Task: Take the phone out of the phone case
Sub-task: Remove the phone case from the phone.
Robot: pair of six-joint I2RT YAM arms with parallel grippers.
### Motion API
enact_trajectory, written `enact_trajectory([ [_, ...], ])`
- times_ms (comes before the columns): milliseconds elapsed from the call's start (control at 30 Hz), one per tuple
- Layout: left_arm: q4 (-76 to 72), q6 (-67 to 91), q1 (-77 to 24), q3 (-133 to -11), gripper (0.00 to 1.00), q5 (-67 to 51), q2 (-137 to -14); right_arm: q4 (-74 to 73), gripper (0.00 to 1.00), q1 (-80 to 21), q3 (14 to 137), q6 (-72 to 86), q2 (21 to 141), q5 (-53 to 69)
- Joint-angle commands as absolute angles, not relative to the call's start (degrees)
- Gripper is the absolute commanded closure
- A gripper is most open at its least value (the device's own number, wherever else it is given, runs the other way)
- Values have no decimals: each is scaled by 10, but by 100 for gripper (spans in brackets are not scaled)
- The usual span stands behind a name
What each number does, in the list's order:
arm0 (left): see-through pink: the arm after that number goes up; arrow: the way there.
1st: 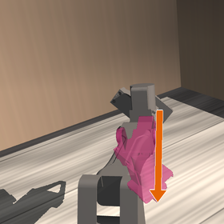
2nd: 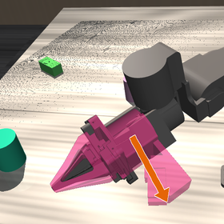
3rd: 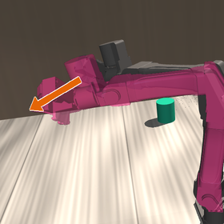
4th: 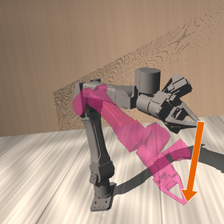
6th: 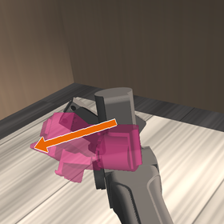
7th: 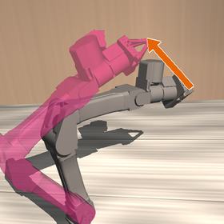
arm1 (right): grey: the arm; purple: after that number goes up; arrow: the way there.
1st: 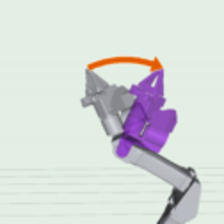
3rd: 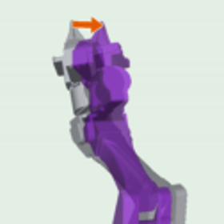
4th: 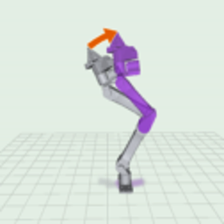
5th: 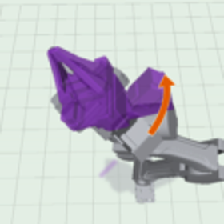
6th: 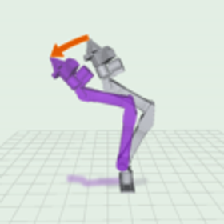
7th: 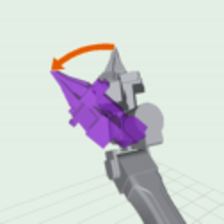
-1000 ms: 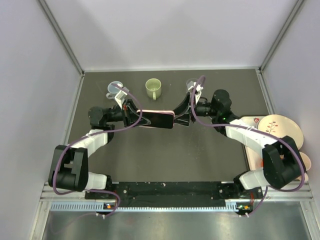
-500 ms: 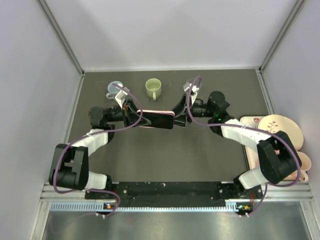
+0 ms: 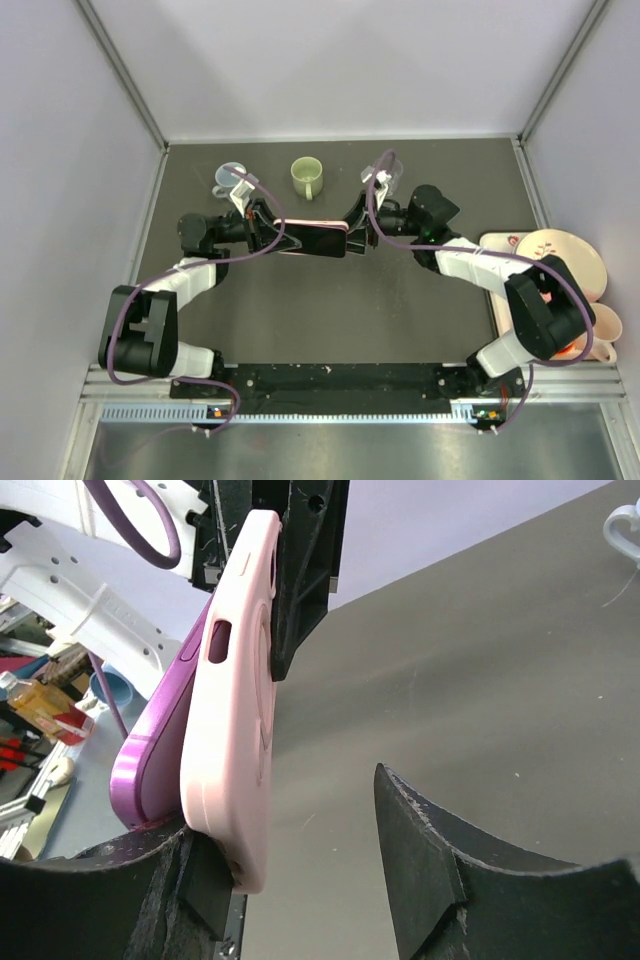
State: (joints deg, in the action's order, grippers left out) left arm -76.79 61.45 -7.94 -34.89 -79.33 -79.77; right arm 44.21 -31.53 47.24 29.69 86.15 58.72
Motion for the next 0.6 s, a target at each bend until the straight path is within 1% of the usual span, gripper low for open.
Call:
enact_trajectory([
  [0, -923, 610, -74, -357, 100, -662, -809, 512, 45, -369, 480, 316, 861, 631],
  [233, -921, 611, -75, -358, 100, -661, -811, 522, 48, -370, 480, 323, 869, 616],
  [500, -909, 606, -75, -361, 100, -659, -815, 559, 61, -373, 474, 337, 869, 621],
  [533, -908, 606, -74, -361, 100, -658, -815, 562, 63, -373, 473, 337, 870, 622],
  [567, -908, 606, -74, -360, 100, -658, -814, 568, 68, -374, 474, 343, 870, 624],
])
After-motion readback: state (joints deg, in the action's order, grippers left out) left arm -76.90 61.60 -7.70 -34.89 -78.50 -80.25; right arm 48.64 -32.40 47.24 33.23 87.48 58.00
